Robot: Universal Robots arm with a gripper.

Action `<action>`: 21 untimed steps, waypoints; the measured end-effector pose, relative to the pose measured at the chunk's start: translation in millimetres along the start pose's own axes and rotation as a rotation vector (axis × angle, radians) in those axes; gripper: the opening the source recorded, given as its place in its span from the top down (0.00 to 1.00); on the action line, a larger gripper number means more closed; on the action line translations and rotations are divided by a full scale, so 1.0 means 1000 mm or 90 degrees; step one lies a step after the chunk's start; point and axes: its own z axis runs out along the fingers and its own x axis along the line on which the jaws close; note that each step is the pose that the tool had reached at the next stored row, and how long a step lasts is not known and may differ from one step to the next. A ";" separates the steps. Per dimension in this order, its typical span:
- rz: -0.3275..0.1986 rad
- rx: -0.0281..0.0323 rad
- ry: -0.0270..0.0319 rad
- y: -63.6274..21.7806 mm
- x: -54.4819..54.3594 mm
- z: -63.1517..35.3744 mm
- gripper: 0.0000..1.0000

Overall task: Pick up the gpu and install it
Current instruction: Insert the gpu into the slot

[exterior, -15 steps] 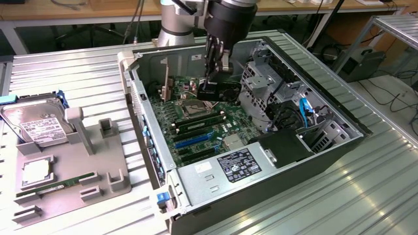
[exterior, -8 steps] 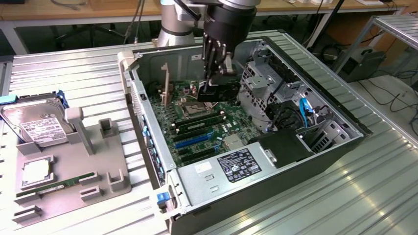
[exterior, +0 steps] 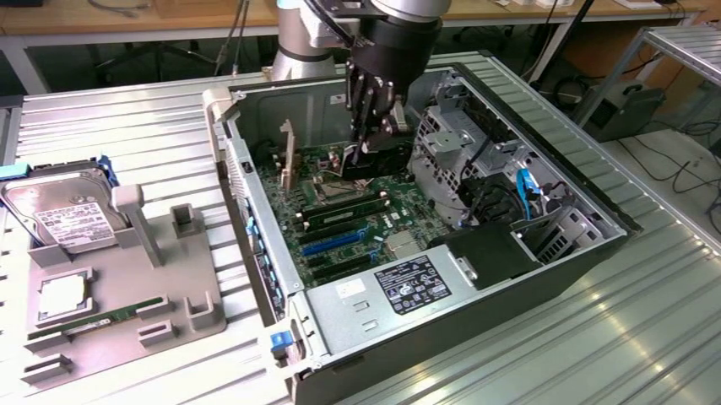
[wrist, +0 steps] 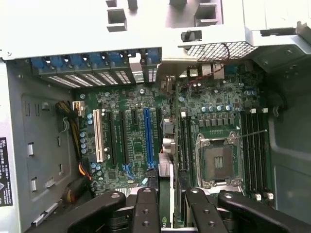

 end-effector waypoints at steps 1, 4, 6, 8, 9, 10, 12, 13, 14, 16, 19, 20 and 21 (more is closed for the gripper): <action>0.000 0.0005 -0.0016 0.0000 0.002 0.0005 0.74; -0.001 0.0022 -0.0067 0.0008 0.011 0.0032 0.74; -0.001 0.0024 -0.0077 0.0022 0.014 0.0053 0.74; -0.002 0.0027 -0.0082 0.0041 0.018 0.0075 0.74; -0.003 0.0030 -0.0082 0.0051 0.020 0.0087 0.74; -0.004 0.0033 -0.0083 0.0060 0.021 0.0098 0.74; -0.007 0.0040 -0.0084 0.0074 0.024 0.0122 0.74; -0.009 0.0044 -0.0083 0.0082 0.025 0.0139 0.74; -0.011 0.0046 -0.0082 0.0089 0.026 0.0152 0.74; -0.016 0.0050 -0.0080 0.0102 0.028 0.0176 0.74; -0.023 0.0059 -0.0093 0.0126 0.029 0.0212 0.74; -0.026 0.0064 -0.0108 0.0137 0.030 0.0225 0.74; -0.029 0.0070 -0.0128 0.0149 0.030 0.0239 0.74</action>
